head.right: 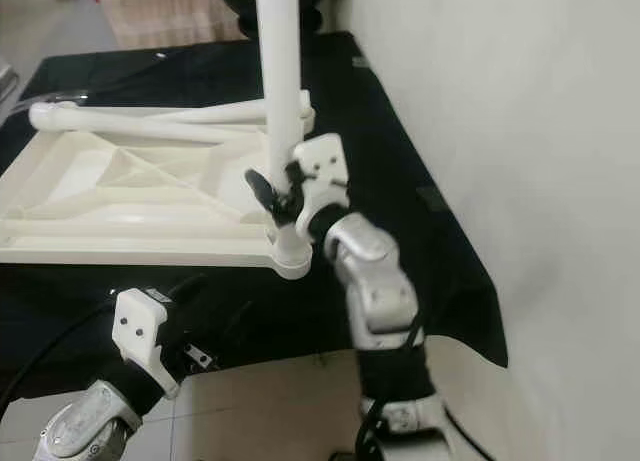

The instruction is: Building children table

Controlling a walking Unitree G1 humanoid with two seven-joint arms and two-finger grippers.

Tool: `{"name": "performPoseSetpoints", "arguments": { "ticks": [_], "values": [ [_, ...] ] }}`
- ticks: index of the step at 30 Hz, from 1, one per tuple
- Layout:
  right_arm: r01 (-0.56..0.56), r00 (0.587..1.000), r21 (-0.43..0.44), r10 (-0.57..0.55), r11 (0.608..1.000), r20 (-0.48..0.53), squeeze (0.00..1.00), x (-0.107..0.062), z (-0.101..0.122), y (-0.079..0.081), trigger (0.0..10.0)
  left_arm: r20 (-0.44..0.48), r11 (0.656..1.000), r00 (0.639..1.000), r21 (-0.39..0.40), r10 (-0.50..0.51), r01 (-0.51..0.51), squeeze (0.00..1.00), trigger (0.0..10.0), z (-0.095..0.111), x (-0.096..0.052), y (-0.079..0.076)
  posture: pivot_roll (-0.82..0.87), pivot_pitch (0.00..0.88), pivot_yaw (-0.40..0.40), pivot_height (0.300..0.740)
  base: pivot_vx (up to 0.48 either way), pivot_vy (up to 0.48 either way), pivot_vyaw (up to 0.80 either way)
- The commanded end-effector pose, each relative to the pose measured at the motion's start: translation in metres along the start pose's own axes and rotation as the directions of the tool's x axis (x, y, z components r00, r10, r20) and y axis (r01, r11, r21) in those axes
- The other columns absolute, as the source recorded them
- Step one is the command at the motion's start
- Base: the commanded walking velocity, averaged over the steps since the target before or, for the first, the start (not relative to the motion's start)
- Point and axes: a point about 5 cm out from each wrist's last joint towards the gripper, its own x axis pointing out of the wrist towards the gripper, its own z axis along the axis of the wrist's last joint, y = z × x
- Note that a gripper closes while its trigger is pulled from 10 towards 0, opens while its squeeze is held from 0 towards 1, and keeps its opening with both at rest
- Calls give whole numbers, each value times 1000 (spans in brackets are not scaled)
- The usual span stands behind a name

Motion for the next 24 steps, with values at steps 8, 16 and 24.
{"name": "performPoseSetpoints", "arguments": {
  "ticks": [8, 16, 24],
  "values": [
    [-493, 870, -162, 487, 855, -80, 0, -4, 9, -6, 10000, -24, 1000, 1000, -5, 3, -3, 0, 10000, -2, -4, -5, 57, 200, -28, 740, 0, 0, 0],
    [-647, 762, -136, 642, 750, -85, 0, 3, 28, -21, 10000, -26, 1000, 1000, -13, 2, -3, 0, 10000, 0, -8, -10, 62, 229, -37, 740, 0, 0, 0],
    [-741, 671, -100, 732, 664, -120, 0, 1, 29, -32, 0, -31, 1000, 1000, -26, 0, -1, 0, 10000, 1, -11, -15, 66, 241, -47, 740, 0, 0, 0]
  ]
}}
